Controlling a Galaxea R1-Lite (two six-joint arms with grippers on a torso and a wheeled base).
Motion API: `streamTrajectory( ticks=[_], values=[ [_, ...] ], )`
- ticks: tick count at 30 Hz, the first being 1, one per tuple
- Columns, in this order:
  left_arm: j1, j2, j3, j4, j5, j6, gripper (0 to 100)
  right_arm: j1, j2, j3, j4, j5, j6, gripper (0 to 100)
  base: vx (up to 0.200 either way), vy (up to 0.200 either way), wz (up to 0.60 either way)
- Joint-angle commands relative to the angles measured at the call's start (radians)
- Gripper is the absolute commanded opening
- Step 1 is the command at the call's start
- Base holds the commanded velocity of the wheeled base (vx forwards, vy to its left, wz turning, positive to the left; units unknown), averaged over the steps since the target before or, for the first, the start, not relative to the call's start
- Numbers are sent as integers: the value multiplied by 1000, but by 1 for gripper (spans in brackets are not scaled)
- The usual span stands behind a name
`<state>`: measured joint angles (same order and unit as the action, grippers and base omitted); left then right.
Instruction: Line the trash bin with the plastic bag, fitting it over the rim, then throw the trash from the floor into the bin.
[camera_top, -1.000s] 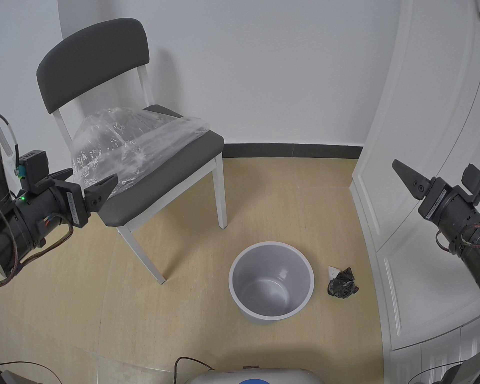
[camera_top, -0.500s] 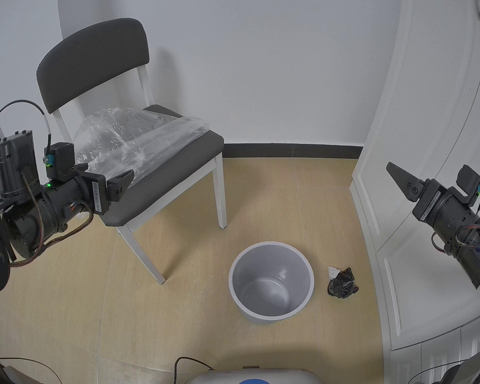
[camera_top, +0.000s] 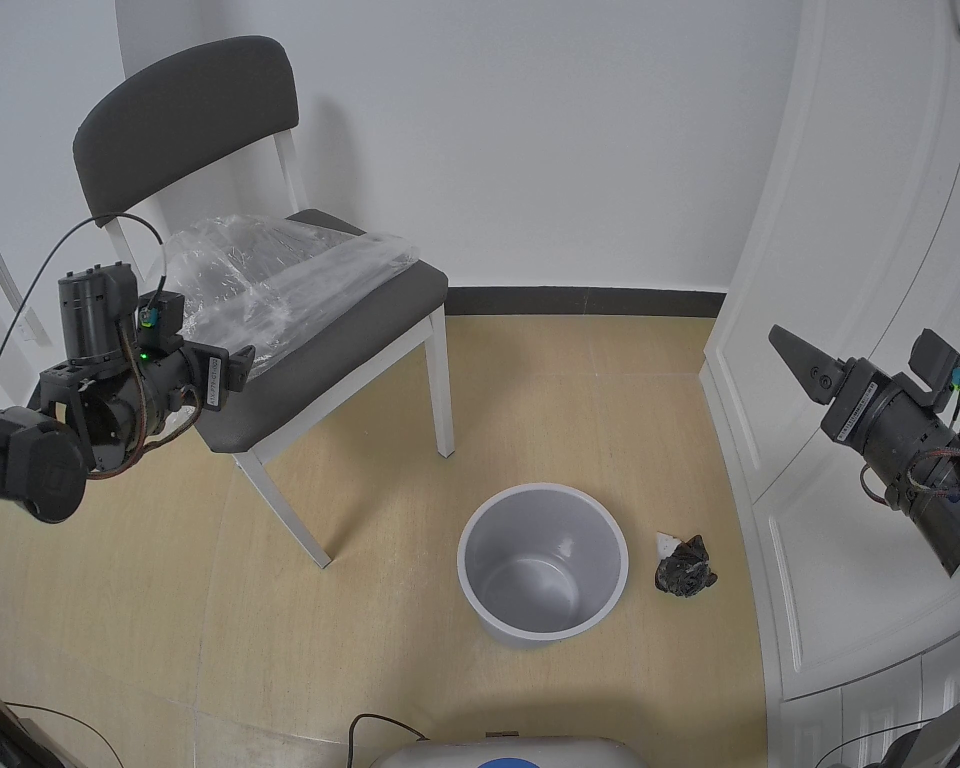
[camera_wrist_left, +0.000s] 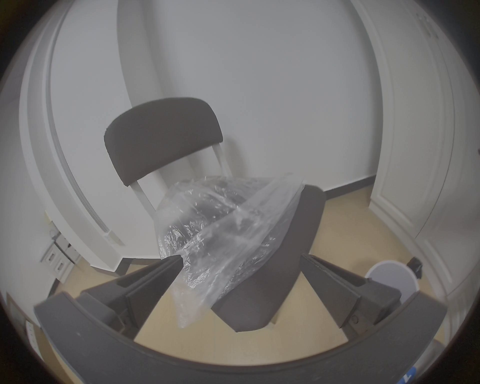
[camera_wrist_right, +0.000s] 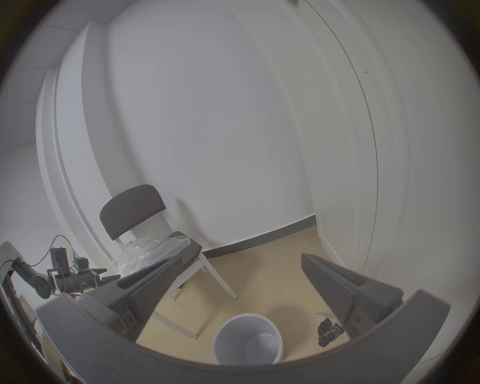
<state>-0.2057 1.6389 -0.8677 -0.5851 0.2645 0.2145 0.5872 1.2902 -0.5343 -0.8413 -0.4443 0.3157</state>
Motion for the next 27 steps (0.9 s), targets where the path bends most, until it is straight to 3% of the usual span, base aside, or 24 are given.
streamTrajectory(
  ticks=[1, 6, 27],
  values=[
    [23, 148, -56, 1, 41, 45, 100, 0, 31, -20, 1, 4, 0, 100, 0, 0, 0],
    [28, 240, -119, -1, 119, 71, 100, -10, 57, -30, -1, 7, 6, 100, 0, 0, 0],
    [115, 282, -175, -2, 142, 71, 100, -18, 67, -61, 1, 6, 40, 100, 0, 0, 0]
  ],
)
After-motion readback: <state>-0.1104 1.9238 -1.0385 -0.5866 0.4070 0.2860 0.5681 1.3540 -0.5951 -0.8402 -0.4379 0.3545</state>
